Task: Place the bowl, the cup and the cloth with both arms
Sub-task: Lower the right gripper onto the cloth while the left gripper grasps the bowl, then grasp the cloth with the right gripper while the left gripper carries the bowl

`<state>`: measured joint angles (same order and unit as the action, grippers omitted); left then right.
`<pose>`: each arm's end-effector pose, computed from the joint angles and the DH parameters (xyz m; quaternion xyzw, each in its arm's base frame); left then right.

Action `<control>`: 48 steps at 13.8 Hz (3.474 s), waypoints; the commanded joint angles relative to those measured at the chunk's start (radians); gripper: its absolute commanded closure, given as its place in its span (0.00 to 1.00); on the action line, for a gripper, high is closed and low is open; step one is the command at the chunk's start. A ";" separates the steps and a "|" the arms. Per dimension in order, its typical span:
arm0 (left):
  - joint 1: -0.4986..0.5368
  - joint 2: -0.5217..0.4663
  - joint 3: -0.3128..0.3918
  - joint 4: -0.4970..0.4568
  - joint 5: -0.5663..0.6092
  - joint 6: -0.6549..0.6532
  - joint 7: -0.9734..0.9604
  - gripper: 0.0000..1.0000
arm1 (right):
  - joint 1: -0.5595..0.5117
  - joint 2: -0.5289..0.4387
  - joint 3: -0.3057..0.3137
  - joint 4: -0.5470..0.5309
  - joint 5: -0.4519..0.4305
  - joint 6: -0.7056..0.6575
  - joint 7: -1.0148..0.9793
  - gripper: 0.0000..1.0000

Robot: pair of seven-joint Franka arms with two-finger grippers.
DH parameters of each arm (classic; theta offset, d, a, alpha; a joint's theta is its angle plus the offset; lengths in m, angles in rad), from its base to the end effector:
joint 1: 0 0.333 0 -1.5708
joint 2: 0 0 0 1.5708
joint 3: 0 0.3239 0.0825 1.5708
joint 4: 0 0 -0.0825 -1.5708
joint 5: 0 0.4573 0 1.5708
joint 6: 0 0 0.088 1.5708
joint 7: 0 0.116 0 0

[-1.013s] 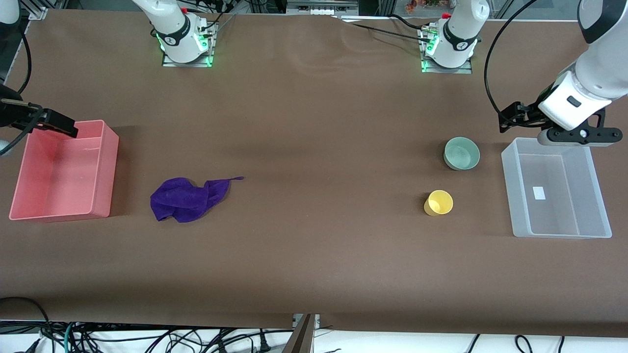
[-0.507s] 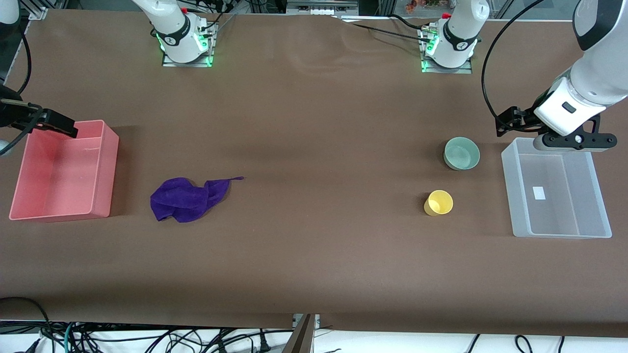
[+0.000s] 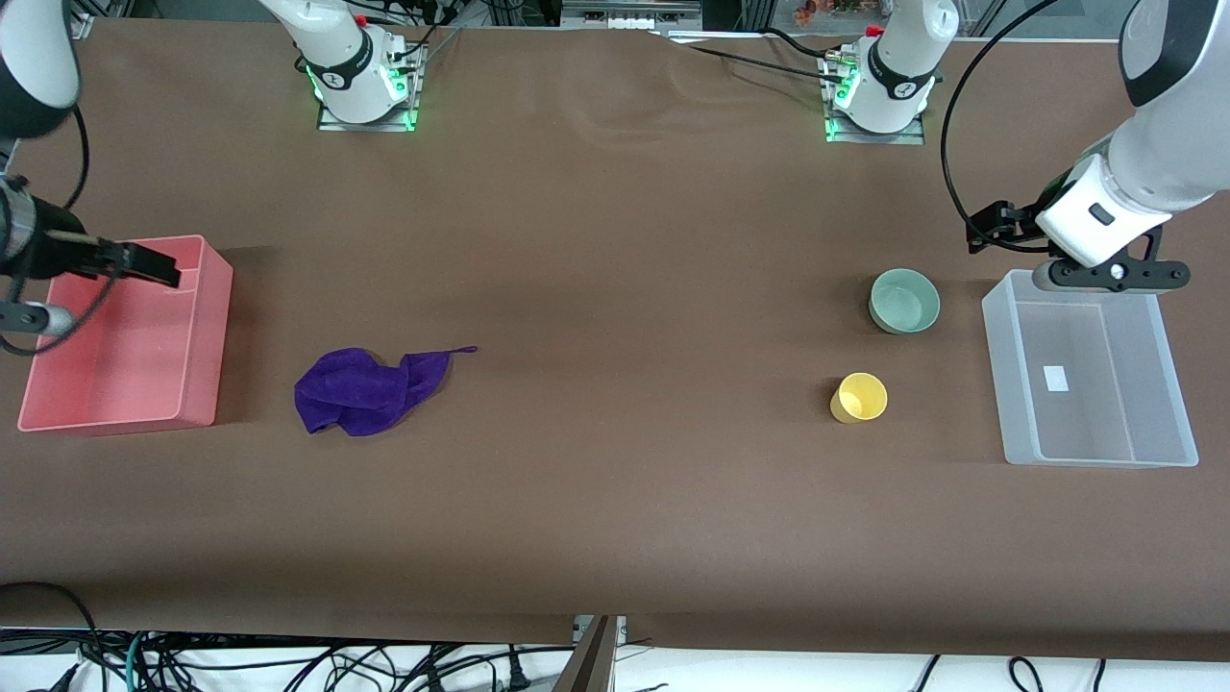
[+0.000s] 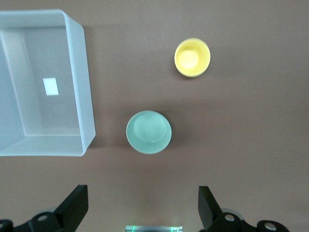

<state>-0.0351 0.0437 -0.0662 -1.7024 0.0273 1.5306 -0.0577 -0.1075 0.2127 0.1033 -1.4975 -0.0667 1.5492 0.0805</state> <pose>0.6196 -0.0591 0.5224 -0.9939 0.0227 0.1062 0.0207 0.6813 -0.0164 0.5225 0.9957 -0.0405 -0.0789 0.0254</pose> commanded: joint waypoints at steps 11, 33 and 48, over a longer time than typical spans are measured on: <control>0.050 0.223 0.009 -0.357 0.013 0.474 0.829 0.00 | 0.046 0.204 0.041 -0.293 -0.004 0.616 0.022 0.00; 0.055 0.249 0.009 -0.254 0.152 0.491 1.056 1.00 | 0.080 0.406 0.036 -0.386 -0.012 1.066 0.067 0.91; 0.435 0.539 0.014 0.070 0.194 0.531 1.225 1.00 | 0.081 0.363 0.042 -0.282 -0.004 0.810 0.113 1.00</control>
<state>0.3938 0.5063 -0.0391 -1.6808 0.2380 2.0205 1.1519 -0.0261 0.5958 0.1405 -1.7950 -0.0666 2.4134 0.1602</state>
